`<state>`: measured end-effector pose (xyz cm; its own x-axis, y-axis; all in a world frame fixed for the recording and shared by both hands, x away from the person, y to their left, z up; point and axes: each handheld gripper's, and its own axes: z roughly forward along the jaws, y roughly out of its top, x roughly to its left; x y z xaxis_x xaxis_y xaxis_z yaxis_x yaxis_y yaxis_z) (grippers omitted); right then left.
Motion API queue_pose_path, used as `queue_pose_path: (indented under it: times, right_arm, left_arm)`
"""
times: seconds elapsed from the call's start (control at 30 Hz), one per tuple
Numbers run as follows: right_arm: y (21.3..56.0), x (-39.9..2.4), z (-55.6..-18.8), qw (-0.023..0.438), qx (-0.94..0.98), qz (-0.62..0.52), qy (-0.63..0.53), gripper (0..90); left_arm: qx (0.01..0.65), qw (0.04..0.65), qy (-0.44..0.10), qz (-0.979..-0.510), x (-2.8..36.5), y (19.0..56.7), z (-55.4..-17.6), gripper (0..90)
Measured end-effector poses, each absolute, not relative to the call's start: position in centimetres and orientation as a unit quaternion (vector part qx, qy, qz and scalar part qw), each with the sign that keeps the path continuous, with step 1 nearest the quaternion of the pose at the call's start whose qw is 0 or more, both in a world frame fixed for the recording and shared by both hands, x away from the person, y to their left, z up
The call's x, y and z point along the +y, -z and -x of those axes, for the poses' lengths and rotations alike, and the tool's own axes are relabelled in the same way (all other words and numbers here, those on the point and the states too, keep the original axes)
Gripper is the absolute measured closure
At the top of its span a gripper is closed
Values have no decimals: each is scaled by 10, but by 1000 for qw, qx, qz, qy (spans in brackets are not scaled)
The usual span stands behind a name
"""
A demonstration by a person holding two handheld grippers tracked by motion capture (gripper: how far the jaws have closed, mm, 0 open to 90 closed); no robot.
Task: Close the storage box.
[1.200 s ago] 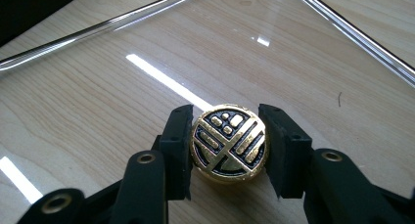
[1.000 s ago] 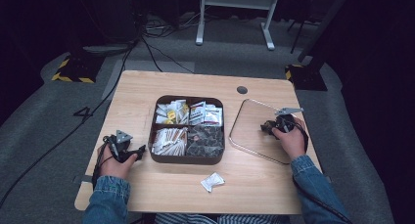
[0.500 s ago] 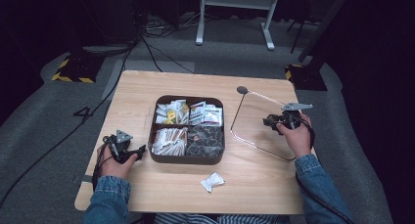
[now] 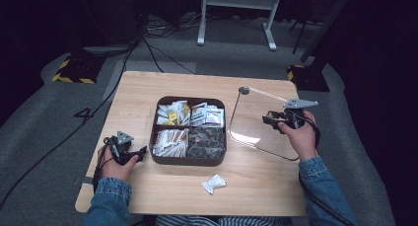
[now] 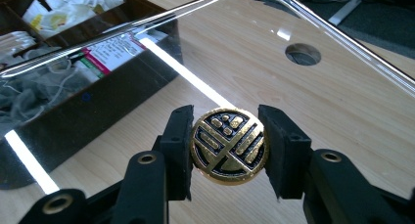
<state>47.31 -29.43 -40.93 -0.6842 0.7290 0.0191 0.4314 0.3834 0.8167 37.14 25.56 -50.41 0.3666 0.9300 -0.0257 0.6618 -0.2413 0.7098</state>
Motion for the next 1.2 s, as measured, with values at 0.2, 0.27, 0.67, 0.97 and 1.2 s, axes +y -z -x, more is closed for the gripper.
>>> queue_pose_path:
  times: [0.2,0.27,0.67,0.97,1.2]
  right_arm:
    - [402,-283,-470,168,818,-340,-433,592]
    - [401,-278,-471,163,819,-336,-435,592]
    - [398,-222,-476,122,838,-295,-443,592]
    - [393,-187,-479,106,847,-282,-439,592]
    - [387,-160,-484,104,851,-273,-437,591]
  left_arm:
    - [523,325,-206,-761,255,504,-371,321]
    - [523,325,-206,-761,256,504,-372,317]
    - [520,324,-203,-763,256,504,-372,302]
    - [518,325,-200,-766,255,504,-372,280]
    - [518,323,-198,-767,254,504,-374,246]
